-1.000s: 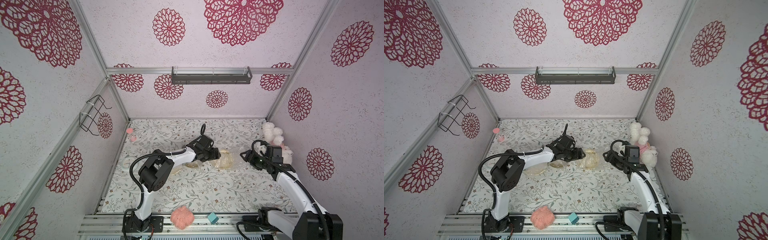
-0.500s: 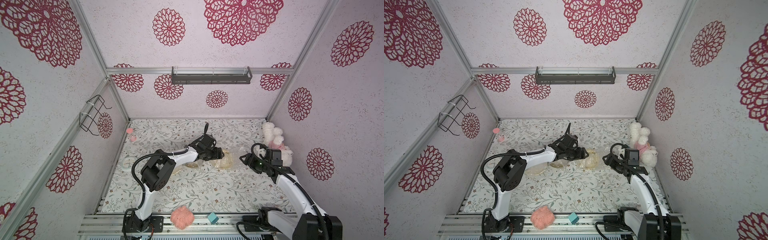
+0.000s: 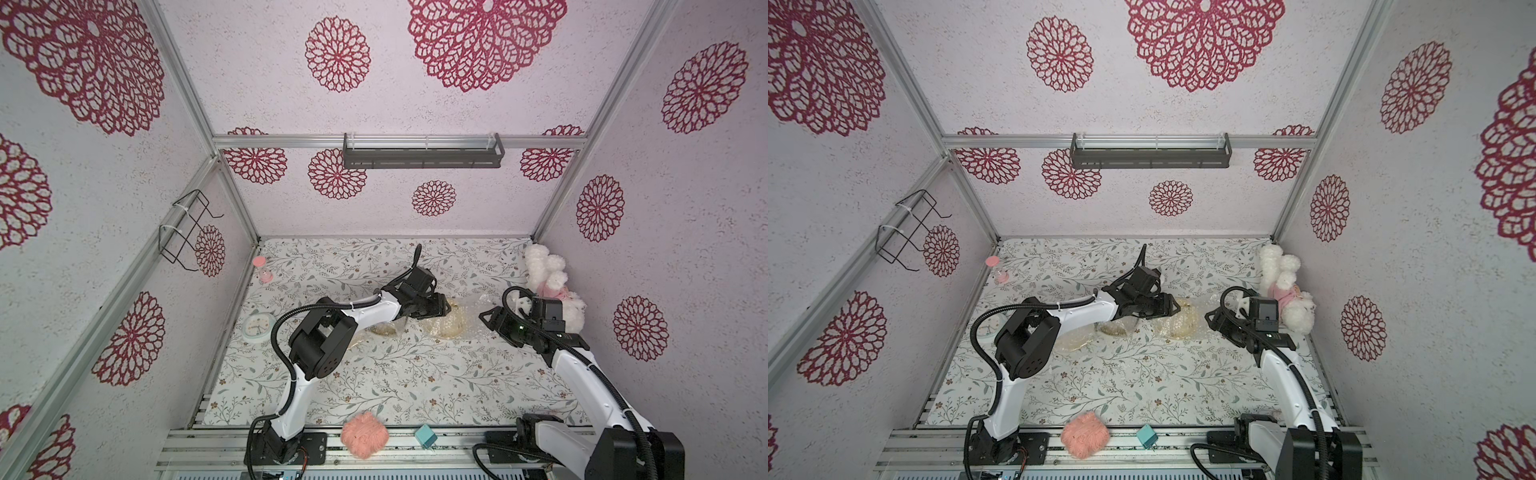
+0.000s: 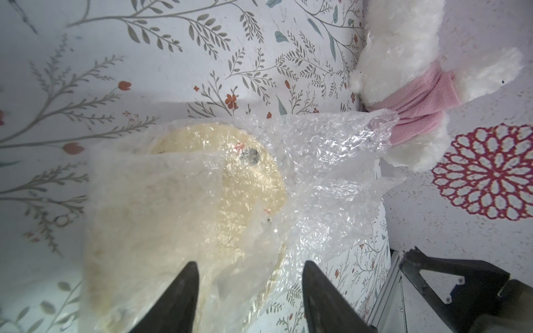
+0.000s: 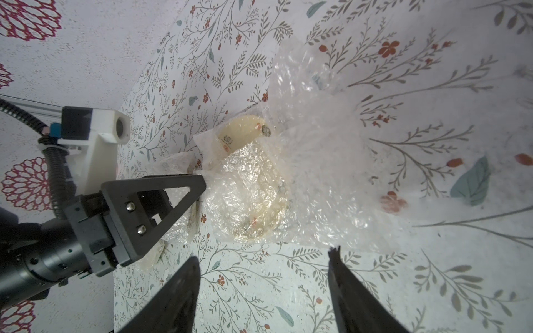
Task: Unpack dinner plates from bubble wrap
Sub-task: Unwrap the bubble wrap at the center of the board.
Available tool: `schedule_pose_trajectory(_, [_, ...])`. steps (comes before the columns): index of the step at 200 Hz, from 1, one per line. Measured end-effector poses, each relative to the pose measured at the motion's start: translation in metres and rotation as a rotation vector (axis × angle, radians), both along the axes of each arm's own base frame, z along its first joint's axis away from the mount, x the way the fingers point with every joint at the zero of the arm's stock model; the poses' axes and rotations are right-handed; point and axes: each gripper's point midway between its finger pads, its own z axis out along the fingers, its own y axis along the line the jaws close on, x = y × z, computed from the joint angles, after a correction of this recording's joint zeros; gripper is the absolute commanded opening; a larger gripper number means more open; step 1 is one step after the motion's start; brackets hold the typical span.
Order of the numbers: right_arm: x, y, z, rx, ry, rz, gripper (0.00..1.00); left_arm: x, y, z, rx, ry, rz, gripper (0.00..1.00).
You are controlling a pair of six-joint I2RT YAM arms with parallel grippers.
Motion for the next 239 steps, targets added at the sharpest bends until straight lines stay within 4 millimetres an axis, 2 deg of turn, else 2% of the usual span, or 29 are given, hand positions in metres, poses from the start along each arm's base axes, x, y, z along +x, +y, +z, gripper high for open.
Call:
schedule_pose_trajectory(33, [0.000,0.000,0.000,0.000,0.000,0.000,0.71,0.000,0.000,0.000,0.003,-0.006,-0.008,0.53])
schedule_pose_trajectory(61, [0.000,0.000,0.000,0.000,0.000,0.000,0.70,-0.001,0.000,0.000,0.004,-0.008,-0.012,0.44])
schedule_pose_trajectory(95, [0.000,0.000,0.002,-0.001,-0.006,0.001,0.70,-0.004,-0.002,0.000,0.007,-0.012,-0.023,0.19])
schedule_pose_trajectory(109, [-0.001,0.000,0.003,-0.001,-0.009,0.001,0.70,-0.006,-0.004,0.000,0.009,-0.017,-0.032,0.13])
schedule_pose_trajectory(132, [0.000,0.000,0.009,-0.002,-0.008,0.002,0.70,-0.014,-0.003,0.001,0.015,-0.023,-0.049,0.12])
schedule_pose_trajectory(151, [0.004,0.000,0.022,-0.007,-0.027,0.006,0.70,-0.024,-0.001,0.008,0.018,-0.034,-0.068,0.12])
schedule_pose_trajectory(173, [0.010,-0.001,0.041,-0.014,-0.064,0.009,0.70,-0.038,-0.002,0.024,0.007,-0.064,-0.099,0.13])
schedule_pose_trajectory(202, [0.015,-0.001,0.058,-0.018,-0.093,0.012,0.71,-0.057,-0.014,0.045,-0.031,-0.109,-0.164,0.16])
schedule_pose_trajectory(221, [0.017,-0.001,0.060,-0.018,-0.088,0.012,0.71,-0.071,-0.022,0.044,-0.049,-0.111,-0.214,0.19])
schedule_pose_trajectory(239, [0.017,-0.001,0.057,-0.018,-0.070,0.011,0.71,-0.090,-0.026,0.034,-0.045,-0.095,-0.266,0.23])
